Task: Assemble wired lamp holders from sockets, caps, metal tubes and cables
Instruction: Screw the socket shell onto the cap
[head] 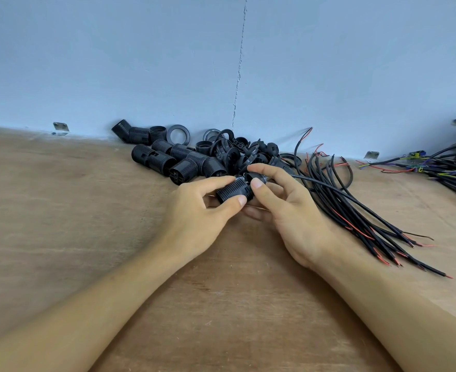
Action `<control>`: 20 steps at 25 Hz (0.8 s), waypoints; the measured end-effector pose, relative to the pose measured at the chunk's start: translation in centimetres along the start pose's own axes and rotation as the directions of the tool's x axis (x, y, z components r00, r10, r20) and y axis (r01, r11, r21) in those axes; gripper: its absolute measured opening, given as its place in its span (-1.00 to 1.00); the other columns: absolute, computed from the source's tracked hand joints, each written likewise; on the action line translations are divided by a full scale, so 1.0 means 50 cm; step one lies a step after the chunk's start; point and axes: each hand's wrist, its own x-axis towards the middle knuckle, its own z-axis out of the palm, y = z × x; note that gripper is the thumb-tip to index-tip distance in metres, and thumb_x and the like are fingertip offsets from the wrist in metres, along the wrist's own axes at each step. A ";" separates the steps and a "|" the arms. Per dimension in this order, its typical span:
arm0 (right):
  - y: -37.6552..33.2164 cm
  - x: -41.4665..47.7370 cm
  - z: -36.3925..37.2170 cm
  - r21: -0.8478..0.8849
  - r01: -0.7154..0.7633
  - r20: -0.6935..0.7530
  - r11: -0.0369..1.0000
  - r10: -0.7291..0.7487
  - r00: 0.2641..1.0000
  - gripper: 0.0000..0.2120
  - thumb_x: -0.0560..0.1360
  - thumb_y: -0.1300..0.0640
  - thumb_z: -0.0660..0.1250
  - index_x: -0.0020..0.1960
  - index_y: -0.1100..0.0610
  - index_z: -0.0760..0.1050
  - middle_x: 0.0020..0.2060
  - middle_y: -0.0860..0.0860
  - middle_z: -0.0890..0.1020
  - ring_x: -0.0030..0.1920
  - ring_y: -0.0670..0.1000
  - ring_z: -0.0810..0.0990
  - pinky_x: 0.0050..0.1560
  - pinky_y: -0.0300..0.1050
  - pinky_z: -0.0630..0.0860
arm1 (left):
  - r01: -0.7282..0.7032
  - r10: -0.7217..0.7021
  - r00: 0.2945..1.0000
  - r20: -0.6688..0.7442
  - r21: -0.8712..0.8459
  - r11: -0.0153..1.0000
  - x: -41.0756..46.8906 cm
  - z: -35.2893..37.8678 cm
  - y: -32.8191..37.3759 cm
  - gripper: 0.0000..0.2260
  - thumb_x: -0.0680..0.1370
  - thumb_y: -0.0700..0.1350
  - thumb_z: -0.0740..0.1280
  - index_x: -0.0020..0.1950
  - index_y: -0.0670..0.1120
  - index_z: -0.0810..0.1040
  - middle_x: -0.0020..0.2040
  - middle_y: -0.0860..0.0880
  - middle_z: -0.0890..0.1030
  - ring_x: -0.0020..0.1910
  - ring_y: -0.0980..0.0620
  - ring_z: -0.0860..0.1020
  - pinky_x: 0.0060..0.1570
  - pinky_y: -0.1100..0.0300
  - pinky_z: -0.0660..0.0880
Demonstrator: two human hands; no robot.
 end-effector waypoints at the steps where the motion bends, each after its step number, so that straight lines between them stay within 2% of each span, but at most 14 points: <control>1: 0.000 0.000 0.000 -0.001 0.000 0.002 1.000 0.000 1.000 -0.79 0.63 0.17 0.30 0.25 0.04 0.56 -0.19 0.00 0.68 -0.08 -0.03 0.69 0.08 -0.05 0.64 | 0.006 -0.006 1.000 0.002 -0.018 1.000 0.000 0.000 0.000 -0.67 0.51 -0.03 0.53 0.28 0.08 0.68 0.16 0.19 0.70 0.10 0.26 0.65 0.22 0.18 0.56; 3: 0.000 -0.001 0.001 -0.004 -0.004 0.011 1.000 0.004 1.000 -0.79 0.62 0.17 0.32 0.24 0.03 0.57 -0.17 -0.01 0.71 -0.07 -0.03 0.70 0.09 -0.05 0.64 | 0.005 -0.004 1.000 0.008 -0.050 0.999 -0.001 0.001 -0.001 -0.68 0.52 -0.05 0.53 0.27 0.07 0.68 0.14 0.19 0.71 0.10 0.25 0.66 0.21 0.16 0.57; 9: -0.004 -0.004 0.002 -0.009 -0.013 0.035 1.000 0.014 0.999 -0.78 0.62 0.17 0.33 0.23 -0.01 0.59 -0.04 0.15 0.71 0.04 0.05 0.70 0.07 -0.14 0.61 | -0.021 0.022 1.000 0.011 -0.087 0.996 -0.001 0.001 -0.009 -0.68 0.51 -0.08 0.54 0.27 0.04 0.68 0.14 0.17 0.70 0.14 0.21 0.65 0.18 0.20 0.58; 12: -0.005 -0.006 0.005 -0.052 0.018 0.042 0.998 -0.016 0.999 -0.76 0.63 0.15 0.32 0.27 -0.01 0.58 0.03 0.31 0.65 0.10 0.13 0.68 0.10 -0.14 0.60 | -0.029 0.029 1.000 -0.003 -0.107 0.994 -0.002 0.001 -0.007 -0.71 0.50 -0.10 0.55 0.20 0.11 0.69 0.10 0.20 0.71 0.11 0.23 0.66 0.16 0.20 0.59; 16: -0.005 -0.010 0.004 -0.180 0.072 0.045 0.981 -0.065 0.997 -0.75 0.63 0.12 0.34 0.29 -0.05 0.58 0.06 0.28 0.65 0.17 0.21 0.64 0.28 0.10 0.55 | -0.040 0.039 0.999 -0.005 -0.121 0.992 -0.004 0.001 -0.002 -0.72 0.50 -0.12 0.55 0.09 0.24 0.67 0.05 0.23 0.72 0.06 0.23 0.68 0.15 0.14 0.60; 17: -0.005 -0.011 0.004 -0.183 0.072 0.045 0.980 -0.065 0.997 -0.74 0.63 0.12 0.33 0.29 -0.05 0.57 0.06 0.28 0.65 0.17 0.22 0.64 0.30 0.12 0.54 | -0.045 0.045 0.999 -0.004 -0.127 0.991 -0.004 0.002 -0.001 -0.72 0.51 -0.13 0.54 0.10 0.22 0.68 0.05 0.22 0.72 0.06 0.23 0.68 0.16 0.13 0.60; 20: -0.008 -0.011 0.004 -0.155 0.063 0.056 0.986 -0.055 0.997 -0.74 0.63 0.13 0.32 0.31 -0.02 0.57 0.01 0.25 0.67 0.15 0.17 0.66 0.26 -0.01 0.58 | -0.067 0.067 0.998 0.000 -0.137 0.988 -0.005 0.002 0.000 -0.72 0.51 -0.14 0.53 0.12 0.20 0.68 0.05 0.21 0.73 0.07 0.22 0.68 0.15 0.13 0.60</control>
